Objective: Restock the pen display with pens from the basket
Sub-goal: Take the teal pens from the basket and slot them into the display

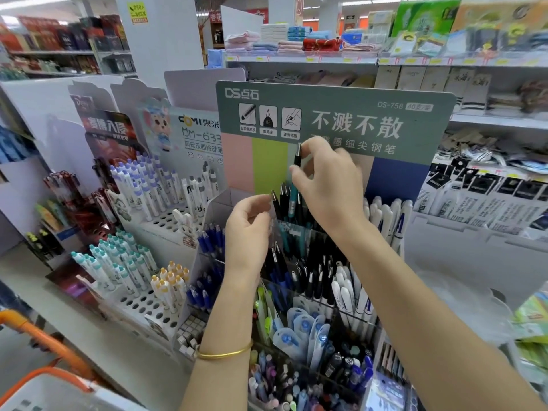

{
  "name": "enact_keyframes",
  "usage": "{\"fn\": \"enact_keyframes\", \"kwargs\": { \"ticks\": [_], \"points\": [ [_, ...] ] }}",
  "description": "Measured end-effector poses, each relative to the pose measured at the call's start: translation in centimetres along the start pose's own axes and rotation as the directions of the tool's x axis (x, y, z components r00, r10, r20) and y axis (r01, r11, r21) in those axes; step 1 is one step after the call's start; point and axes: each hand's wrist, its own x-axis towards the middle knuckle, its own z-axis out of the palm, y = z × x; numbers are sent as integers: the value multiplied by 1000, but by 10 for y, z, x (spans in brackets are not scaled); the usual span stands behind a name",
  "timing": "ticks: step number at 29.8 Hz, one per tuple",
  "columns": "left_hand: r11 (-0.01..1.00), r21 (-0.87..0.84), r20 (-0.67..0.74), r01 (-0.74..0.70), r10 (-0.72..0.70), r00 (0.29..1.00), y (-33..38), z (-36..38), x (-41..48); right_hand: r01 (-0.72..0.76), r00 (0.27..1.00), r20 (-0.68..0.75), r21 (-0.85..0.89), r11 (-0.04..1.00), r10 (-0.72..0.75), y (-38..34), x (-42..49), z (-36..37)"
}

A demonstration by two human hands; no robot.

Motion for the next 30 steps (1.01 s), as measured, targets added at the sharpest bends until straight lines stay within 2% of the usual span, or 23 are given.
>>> {"fn": "enact_keyframes", "kwargs": {
  "ticks": [3,6,9,12,15,18,22,25,28,30],
  "points": [
    [1000,-6,11,15,-14,1000,-1,1,-1,9,1000,30,-84,996,-7,0,1,1],
    [1000,-10,19,27,-27,999,-1,0,-2,-23,998,60,-69,997,27,-1,8,0],
    [999,-12,18,33,-32,999,-1,0,-2,-28,980,190,-181,983,63,0,7,1],
    [999,-4,12,36,-36,999,-1,0,-4,98,944,326,-426,899,52,-3,3,3],
    [999,-1,6,40,-40,999,-1,-2,-7,164,926,376,-482,861,34,-8,2,8],
    [999,-1,0,40,-40,999,2,-4,-10,137,942,335,-453,881,26,-8,2,10],
    [1000,-5,4,30,-30,1000,4,-5,-13,192,955,293,-516,835,-38,-9,-3,12],
    [1000,-18,6,22,-22,1000,4,-5,-15,204,977,160,-495,845,-143,-9,-14,10],
    [999,-27,-10,22,-23,1000,-2,-9,-21,267,960,23,-368,890,-278,-13,-32,10],
    [999,-26,-39,21,-22,999,-9,-16,-28,323,943,-2,-232,917,-332,-17,-50,13]
  ]
}}
